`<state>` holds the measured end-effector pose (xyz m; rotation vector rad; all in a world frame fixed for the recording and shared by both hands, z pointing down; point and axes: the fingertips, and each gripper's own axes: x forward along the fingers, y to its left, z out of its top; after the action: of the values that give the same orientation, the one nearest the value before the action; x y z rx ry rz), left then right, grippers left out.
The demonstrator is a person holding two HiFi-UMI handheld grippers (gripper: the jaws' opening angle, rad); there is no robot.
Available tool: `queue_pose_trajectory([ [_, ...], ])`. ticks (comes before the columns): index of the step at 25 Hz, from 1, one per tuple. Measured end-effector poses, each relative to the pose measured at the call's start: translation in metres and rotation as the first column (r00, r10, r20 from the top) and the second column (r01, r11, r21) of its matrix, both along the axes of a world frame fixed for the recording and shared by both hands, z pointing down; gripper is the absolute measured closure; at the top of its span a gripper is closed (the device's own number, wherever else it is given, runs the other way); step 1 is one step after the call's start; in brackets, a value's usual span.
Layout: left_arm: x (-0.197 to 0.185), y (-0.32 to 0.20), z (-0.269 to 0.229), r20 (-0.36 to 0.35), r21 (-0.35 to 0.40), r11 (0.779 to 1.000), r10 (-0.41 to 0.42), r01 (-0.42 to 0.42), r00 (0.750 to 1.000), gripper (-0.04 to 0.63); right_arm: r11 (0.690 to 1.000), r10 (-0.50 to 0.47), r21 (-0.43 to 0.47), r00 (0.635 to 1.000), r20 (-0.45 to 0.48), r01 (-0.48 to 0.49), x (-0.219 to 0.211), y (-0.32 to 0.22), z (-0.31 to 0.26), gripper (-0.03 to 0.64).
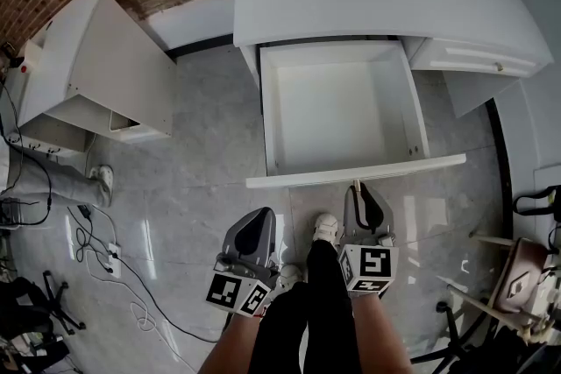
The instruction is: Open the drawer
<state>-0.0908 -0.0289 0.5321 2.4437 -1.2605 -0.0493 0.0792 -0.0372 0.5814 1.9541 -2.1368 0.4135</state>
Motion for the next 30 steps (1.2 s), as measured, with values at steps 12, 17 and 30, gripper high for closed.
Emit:
queue_pose_trajectory([
  [12, 0.004, 0.005, 0.000, 0.000, -0.002, 1.000, 0.015, -0.015, 1.000, 0.594, 1.000, 0.009, -0.010, 1.000, -0.009, -0.009, 0.001, 0.004, 0.001, 0.548],
  [17, 0.004, 0.005, -0.003, 0.008, 0.001, 1.000, 0.027, -0.027, 1.000, 0.594, 1.000, -0.012, -0.007, 1.000, -0.026, 0.012, 0.002, 0.003, 0.000, 0.541],
  [30, 0.017, 0.008, -0.018, 0.015, 0.010, 0.998, 0.059, -0.060, 0.998, 0.594, 1.000, 0.000, 0.005, 1.000, 0.028, 0.000, 0.010, 0.026, -0.018, 0.534],
])
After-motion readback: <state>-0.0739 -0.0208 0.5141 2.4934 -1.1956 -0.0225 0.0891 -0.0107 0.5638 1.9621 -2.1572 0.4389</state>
